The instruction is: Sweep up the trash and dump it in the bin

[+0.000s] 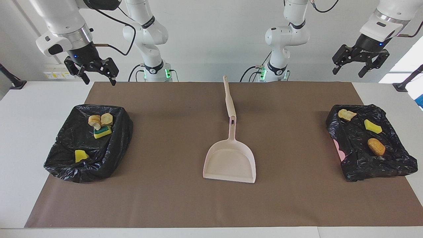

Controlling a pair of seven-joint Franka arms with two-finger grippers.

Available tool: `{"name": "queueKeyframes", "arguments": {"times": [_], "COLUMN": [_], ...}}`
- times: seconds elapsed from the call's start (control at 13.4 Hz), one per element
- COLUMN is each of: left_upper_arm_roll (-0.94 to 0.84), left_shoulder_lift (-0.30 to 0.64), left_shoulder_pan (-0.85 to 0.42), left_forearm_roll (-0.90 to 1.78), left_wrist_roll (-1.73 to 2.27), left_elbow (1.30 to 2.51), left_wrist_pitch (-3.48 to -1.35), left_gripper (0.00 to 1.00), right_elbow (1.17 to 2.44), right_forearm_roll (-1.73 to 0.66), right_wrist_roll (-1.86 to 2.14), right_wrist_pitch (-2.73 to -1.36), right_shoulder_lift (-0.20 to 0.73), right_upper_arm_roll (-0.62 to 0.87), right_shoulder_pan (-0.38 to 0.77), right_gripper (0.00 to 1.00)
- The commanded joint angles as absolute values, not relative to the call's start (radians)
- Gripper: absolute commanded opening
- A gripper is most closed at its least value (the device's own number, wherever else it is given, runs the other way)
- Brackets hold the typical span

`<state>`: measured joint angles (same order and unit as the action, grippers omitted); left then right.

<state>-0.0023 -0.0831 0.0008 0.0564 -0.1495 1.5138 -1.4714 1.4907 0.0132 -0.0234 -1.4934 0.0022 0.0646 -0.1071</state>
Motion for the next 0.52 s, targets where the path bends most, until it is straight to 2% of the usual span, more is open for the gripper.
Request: {"name": "queueKeyframes", "arguments": {"times": [0.0,0.45], "left_upper_arm_roll": [0.005,0.003], "left_shoulder_lift": [-0.075,-0.064], "left_shoulder_pan": [-0.017,-0.017], "left_forearm_roll": [0.034,0.032], "left_wrist_roll": [-0.110,-0.107], "left_elbow": [1.489,1.506], "left_wrist_pitch": [-1.448,-1.457], "left_gripper": [1.00,1.00], "right_elbow": [1.500,1.500], "right_forearm_roll": [-0.002,0.000], "right_wrist_roll": [-0.020,-0.021], "right_wrist_pitch": [-1.480,-1.474], "right_shoulder_lift": [-0.011,-0.012], "right_upper_arm_roll": [0.061,0.061], "right_shoulder_pan": [-0.115,-0.120], "right_gripper": [1.00,1.00]}}
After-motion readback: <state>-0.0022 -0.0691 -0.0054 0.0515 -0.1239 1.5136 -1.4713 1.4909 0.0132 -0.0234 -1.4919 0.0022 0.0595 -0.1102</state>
